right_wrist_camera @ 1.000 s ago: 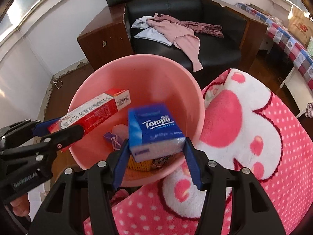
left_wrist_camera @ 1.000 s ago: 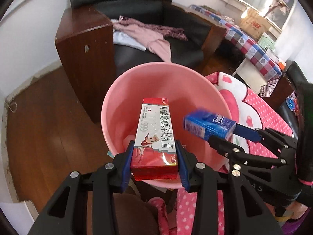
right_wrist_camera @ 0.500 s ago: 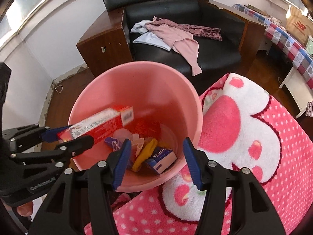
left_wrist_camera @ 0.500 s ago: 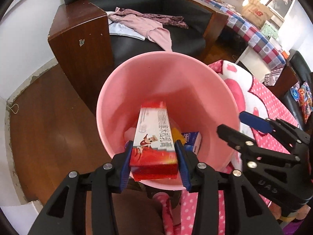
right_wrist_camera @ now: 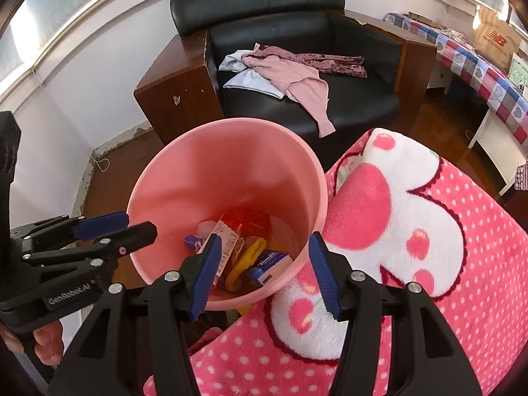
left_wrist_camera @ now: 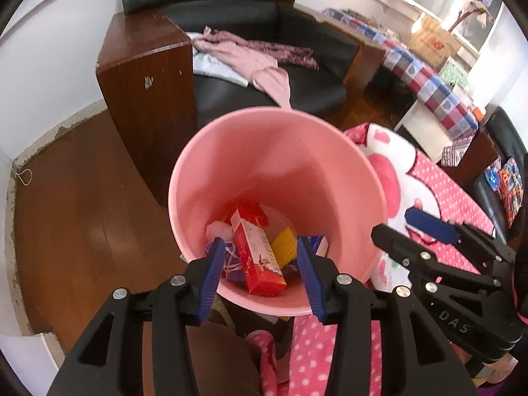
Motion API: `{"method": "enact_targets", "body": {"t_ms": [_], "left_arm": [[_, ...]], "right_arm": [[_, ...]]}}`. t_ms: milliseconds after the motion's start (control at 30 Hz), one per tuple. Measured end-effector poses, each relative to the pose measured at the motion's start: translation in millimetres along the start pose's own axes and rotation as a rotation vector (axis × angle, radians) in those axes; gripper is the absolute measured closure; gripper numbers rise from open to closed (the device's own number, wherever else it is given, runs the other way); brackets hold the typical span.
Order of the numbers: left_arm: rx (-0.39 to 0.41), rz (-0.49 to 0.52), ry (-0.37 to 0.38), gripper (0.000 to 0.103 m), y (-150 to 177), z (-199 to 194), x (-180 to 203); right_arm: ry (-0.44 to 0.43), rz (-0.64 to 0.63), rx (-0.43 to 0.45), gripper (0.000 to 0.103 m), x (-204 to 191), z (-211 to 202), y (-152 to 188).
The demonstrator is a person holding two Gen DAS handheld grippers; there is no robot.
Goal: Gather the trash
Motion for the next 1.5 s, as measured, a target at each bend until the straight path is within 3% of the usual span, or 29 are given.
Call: {"method": "enact_targets", "body": {"t_ms": [300,1033,1233,1500], "left_arm": [[0.104,0.015,-0.024,0.055,18.2,-24.3,19.2],[0.268,0.04,-0.077,0.054,46.1,-68.3,40.3],[0.302,0.047,-0.09,0.044,50.6,-77.3,45.1],[0.357,0.047,-0.113,0.043,57.7,-89.0,50.0]], "right_arm": [[-0.017,0.012,0.029,0.047,-0.3,-20.5,15.4],[-0.005,0.033,0.14,0.047,0.6,-64.6,44.1],[-0.013,0.037,0.159,0.047,2.1,-72.5,51.5],[0.01,0.024,0.217,0.047,0.5,-82.9,57.6]]}}
Point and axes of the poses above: each gripper's, at about its wrist camera, not at the fingertips, and z roughly the way its jaws point, x to its right, y to its underside, the point moved 2 cm from there along z, roughly the way its jaws point, and after that the axes turned 12 degrees about y, right-handed, at the moved point
